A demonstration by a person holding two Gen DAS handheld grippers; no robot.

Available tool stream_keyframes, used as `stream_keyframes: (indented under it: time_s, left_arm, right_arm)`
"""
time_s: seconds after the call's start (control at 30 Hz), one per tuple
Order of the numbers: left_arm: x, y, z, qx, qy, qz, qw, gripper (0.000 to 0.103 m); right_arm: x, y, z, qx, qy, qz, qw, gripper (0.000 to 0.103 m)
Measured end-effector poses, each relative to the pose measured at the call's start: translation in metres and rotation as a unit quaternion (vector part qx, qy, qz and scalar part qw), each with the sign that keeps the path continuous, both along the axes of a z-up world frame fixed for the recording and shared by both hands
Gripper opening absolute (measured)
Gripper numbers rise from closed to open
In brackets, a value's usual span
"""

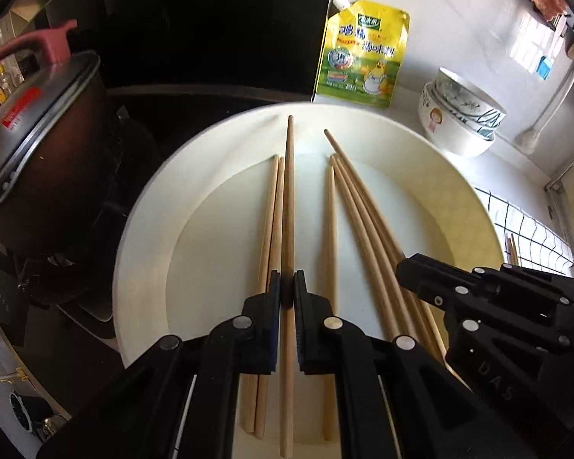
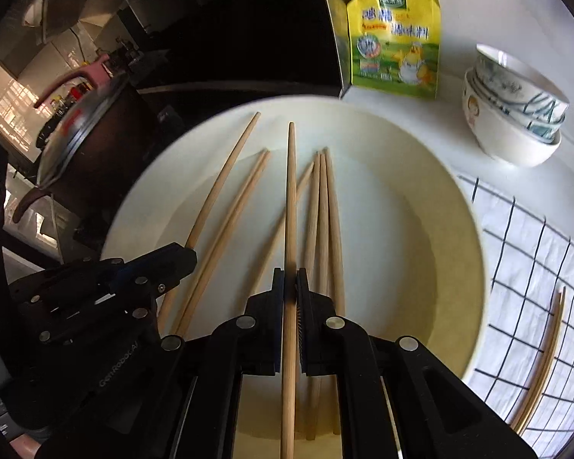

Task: Organize utensils
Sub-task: 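Lower the left tool's chopstick into the basin and open it while the right tool releases its own, then return both open tools to the remaining chopsticks on the cloth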

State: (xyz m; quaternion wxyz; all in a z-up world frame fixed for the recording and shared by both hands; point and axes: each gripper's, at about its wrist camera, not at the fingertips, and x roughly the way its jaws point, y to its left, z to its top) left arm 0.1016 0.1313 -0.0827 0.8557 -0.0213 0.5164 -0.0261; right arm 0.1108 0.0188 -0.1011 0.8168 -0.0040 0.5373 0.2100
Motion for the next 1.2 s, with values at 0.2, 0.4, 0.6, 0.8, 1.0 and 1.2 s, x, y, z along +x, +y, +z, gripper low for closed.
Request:
stream_keyframes:
  time_s: [0.2, 0.4, 0.6, 0.8, 1.0, 1.2]
  left_arm:
    - [0.002, 0.003, -0.009, -0.004, 0.014, -0.009, 0.9999, 0.008]
    - [0.002, 0.007, -0.004, -0.008, 0.008, -0.002, 0.9999, 0.020]
    - [-0.004, 0.011, 0.008, -0.013, -0.001, 0.008, 0.9999, 0.039]
    - [-0.014, 0.007, 0.019, -0.006, -0.008, 0.007, 0.9999, 0.045]
    - [-0.026, 0.002, 0.033, -0.010, -0.022, 0.011, 0.9996, 0.050]
    - [-0.038, -0.010, 0.047, -0.010, -0.036, 0.011, 0.9992, 0.054]
  right_arm:
    - [0.003, -0.005, -0.014, -0.013, 0.013, -0.028, 0.999, 0.006]
    - [0.001, -0.009, -0.009, -0.018, 0.002, -0.041, 0.999, 0.010]
    - [-0.008, -0.018, 0.002, -0.012, -0.015, -0.048, 0.999, 0.012]
    - [-0.021, -0.030, 0.014, -0.001, -0.021, -0.054, 0.998, 0.015]
    - [-0.039, -0.043, 0.028, 0.005, -0.029, -0.054, 0.998, 0.026]
    - [-0.056, -0.058, 0.039, 0.008, -0.037, -0.055, 0.998, 0.027]
